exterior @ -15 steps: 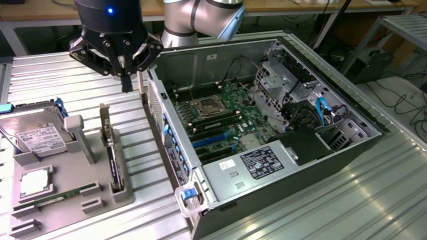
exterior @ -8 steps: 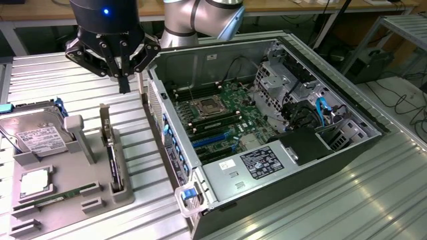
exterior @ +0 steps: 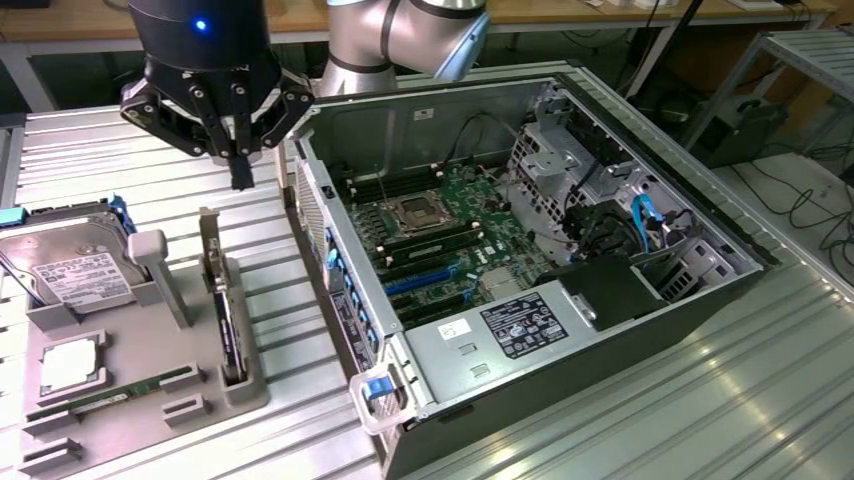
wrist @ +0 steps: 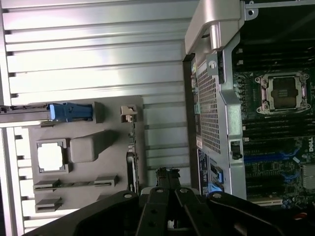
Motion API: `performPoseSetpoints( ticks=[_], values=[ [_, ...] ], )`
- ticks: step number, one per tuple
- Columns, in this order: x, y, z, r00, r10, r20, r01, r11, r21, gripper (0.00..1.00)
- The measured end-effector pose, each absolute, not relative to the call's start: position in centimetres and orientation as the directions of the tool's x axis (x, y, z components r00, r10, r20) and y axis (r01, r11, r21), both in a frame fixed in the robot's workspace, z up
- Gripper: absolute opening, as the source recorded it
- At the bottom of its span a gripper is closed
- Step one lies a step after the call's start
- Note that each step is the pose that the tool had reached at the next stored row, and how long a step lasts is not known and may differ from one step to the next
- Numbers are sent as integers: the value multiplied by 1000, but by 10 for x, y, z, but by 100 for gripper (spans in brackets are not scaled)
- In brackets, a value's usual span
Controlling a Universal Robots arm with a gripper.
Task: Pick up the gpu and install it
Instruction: 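Reach for the gpu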
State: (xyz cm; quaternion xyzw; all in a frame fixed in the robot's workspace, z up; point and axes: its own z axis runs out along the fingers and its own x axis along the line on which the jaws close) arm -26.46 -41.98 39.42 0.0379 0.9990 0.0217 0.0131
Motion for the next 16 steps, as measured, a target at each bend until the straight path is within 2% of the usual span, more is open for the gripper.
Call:
performPoseSetpoints(
  ticks=[16],
  values=[
    [-275,-423,394,-997,76,-24,75,996,44,11]
  ],
)
